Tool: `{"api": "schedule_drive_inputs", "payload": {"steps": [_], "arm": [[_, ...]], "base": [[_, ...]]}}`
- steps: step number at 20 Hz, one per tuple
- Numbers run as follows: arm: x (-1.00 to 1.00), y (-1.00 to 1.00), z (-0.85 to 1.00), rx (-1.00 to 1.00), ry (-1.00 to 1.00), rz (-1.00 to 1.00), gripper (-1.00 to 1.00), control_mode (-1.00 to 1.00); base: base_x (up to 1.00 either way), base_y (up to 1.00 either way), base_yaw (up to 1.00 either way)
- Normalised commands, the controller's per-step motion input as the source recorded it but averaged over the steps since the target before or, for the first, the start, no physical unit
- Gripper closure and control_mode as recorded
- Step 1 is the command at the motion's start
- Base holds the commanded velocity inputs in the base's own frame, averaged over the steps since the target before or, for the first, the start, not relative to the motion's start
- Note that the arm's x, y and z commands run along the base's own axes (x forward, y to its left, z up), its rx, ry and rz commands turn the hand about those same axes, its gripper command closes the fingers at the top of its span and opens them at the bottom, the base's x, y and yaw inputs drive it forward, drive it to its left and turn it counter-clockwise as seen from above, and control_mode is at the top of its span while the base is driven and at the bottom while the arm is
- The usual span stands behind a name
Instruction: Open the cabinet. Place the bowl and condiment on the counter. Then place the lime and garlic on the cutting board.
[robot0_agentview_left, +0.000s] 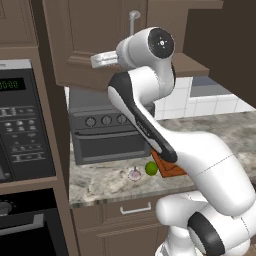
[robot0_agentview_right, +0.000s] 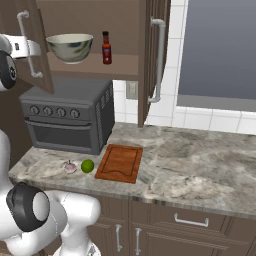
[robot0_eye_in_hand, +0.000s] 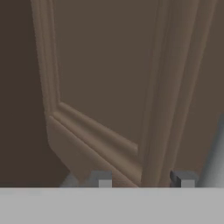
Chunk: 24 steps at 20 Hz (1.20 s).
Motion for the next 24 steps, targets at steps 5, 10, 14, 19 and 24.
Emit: {"api": "schedule_drive_inputs", "payload": {"steps": [5, 10, 14, 19, 24], "arm": [[-0.27, 0.99, 0.00, -0.02, 0.02, 0.00, 1.00, -1.00], [-0.24, 0.88, 0.00, 0.00, 0.05, 0.00, 1.00, -1.00], [-0.26, 0.75, 0.00, 0.00, 0.03, 0.00, 1.00, -1.00], [-0.24, 0.61, 0.00, 0.00, 0.03, 0.00, 1.00, -1.00], [-0.36, 0.18, 0.00, 0.00, 0.01, 0.00, 1.00, -1.00]], "base": [[0.00, 0.00, 0.00], [0.00, 0.00, 0.00], [0.00, 0.00, 0.00], [0.00, 0.00, 0.00], [0.00, 0.00, 0.00]]}}
